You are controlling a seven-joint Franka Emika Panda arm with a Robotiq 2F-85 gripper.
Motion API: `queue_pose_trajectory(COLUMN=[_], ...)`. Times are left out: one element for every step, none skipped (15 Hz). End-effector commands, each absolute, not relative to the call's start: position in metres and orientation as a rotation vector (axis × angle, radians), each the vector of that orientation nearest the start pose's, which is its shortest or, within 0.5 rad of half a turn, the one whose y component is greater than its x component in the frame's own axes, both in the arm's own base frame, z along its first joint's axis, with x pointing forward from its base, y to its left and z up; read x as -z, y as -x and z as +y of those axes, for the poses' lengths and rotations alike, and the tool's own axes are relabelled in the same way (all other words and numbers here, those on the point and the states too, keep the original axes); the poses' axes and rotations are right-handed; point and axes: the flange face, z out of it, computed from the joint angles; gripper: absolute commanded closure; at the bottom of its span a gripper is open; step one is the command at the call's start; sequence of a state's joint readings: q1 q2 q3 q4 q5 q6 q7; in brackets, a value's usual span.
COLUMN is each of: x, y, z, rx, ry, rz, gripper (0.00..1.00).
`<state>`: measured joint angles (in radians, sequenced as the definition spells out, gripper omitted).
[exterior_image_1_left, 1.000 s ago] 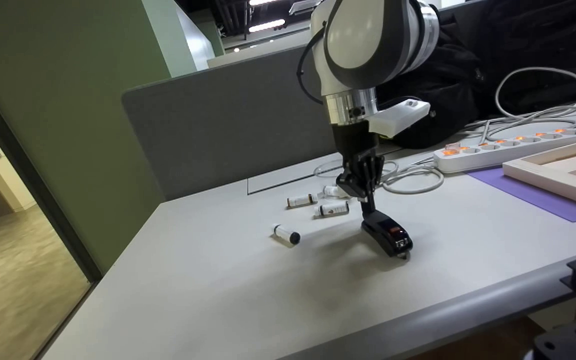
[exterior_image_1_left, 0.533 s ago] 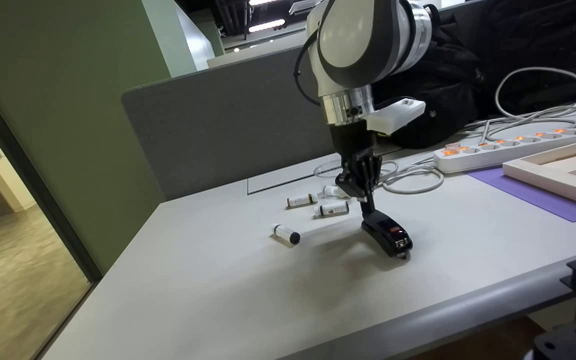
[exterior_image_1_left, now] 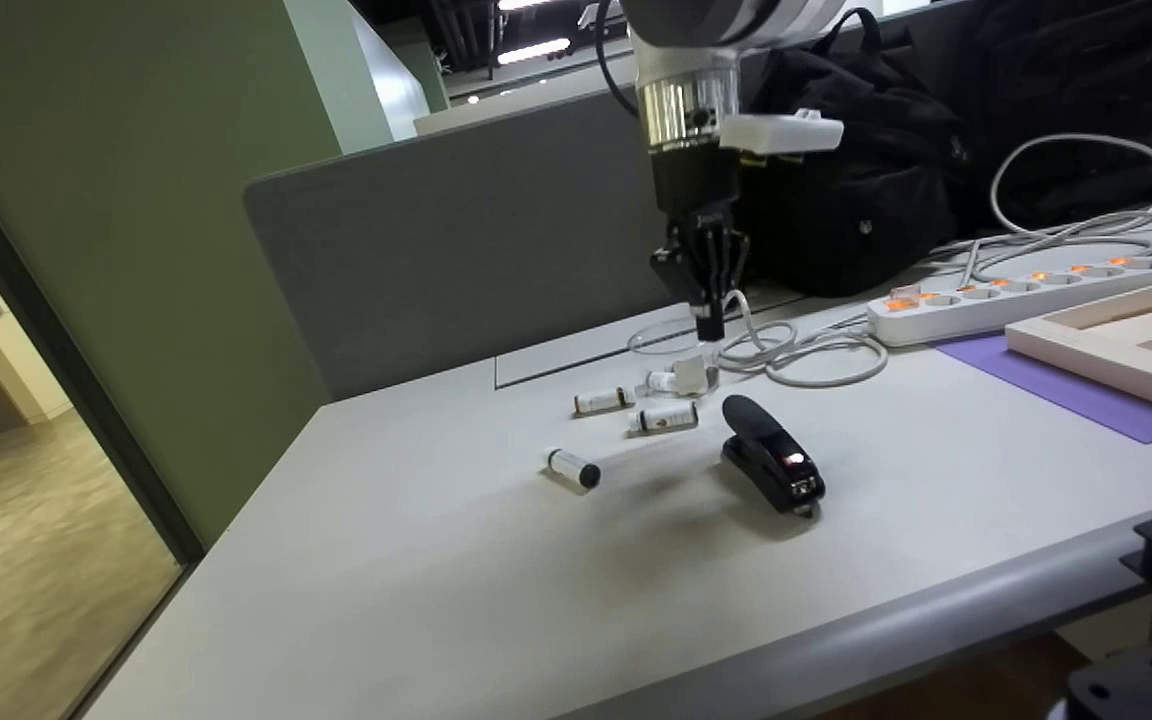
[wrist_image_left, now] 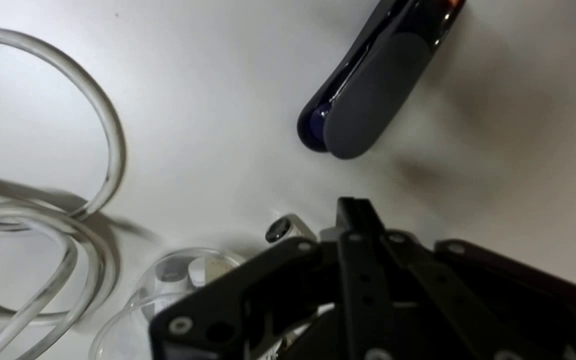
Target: Press the head of the stapler
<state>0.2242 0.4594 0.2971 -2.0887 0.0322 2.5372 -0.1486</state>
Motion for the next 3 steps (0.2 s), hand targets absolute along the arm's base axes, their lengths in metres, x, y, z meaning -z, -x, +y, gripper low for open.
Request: queue_pose_trajectory(x=[-0.225,-0.235,-0.237], y=[-0.513,-0.516,-0.516], z=[0.284,0.279,0.278], rx=[-0.045,-0.04,-0.035], ry=[2.845,2.846,2.848], rz=[-0.891,-0.891,-0.89], gripper=[0.73,0.92,0.85])
